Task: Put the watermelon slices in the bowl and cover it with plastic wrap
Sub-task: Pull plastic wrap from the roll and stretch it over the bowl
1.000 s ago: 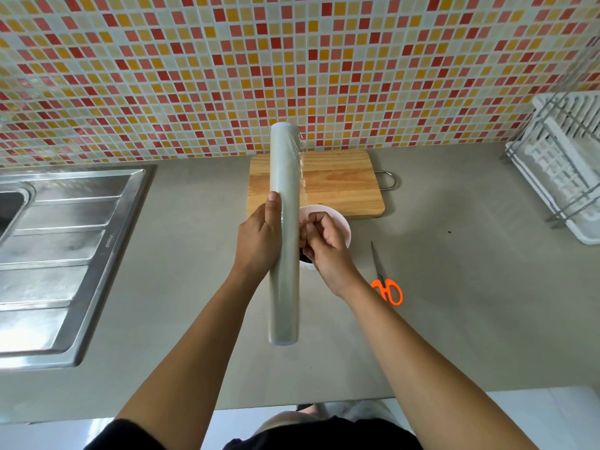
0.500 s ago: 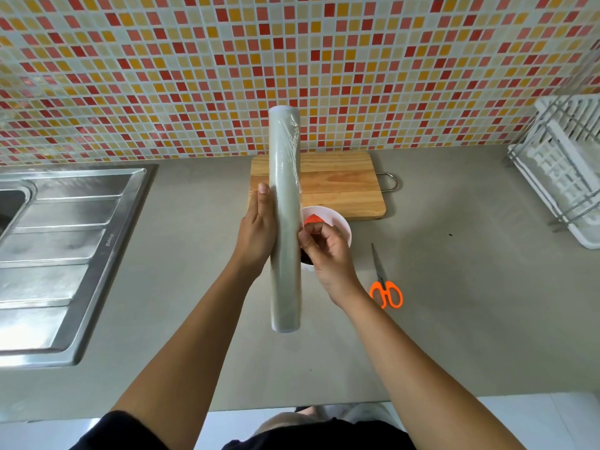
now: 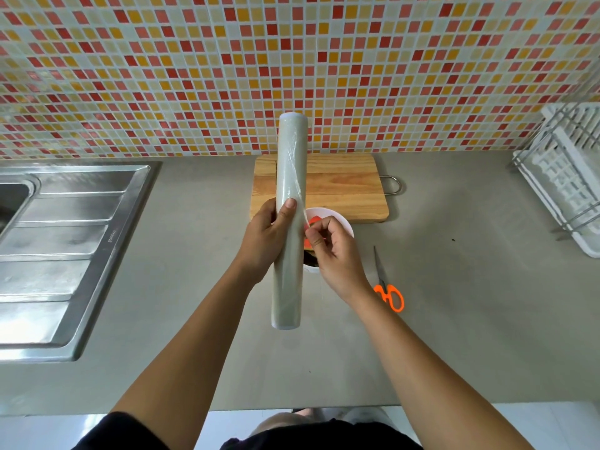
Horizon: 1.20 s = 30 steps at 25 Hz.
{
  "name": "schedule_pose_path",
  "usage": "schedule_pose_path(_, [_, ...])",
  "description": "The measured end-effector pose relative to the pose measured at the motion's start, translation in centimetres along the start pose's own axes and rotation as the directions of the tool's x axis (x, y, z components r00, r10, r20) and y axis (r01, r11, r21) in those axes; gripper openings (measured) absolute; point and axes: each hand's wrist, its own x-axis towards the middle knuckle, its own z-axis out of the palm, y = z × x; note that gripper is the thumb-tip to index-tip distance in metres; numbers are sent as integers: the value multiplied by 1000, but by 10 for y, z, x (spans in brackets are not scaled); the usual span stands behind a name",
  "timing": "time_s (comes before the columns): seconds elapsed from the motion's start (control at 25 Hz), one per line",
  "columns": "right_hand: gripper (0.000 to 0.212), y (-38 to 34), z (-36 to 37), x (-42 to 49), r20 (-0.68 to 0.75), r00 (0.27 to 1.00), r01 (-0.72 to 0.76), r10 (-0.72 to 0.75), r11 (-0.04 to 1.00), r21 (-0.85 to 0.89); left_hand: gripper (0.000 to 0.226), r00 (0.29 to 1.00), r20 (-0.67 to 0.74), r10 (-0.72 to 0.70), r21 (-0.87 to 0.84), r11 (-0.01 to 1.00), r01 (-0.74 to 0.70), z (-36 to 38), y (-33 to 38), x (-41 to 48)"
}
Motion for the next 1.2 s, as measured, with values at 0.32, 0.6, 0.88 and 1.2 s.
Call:
schedule_pose_path(0.32, [14,2,-1,0,182,980,-87,83,996,14,39,998,12,59,66,996,-60,-6,-5,5])
schedule_pose_path(0.6, [16,2,3,-6,197,960,-239,199,949,204,41,995,-82,53,137,990,-41,-6,4,8])
schedule_pose_path(0.88, [17,-1,7,-9,229,933,-322,278,930,179,42,991,-127,48,237,971,-17,-5,7,11])
schedule_pose_path(1.2, [10,5,6,-15,177,900,-436,399,843,315,44,987,-152,49,270,963,-7,9,3,13])
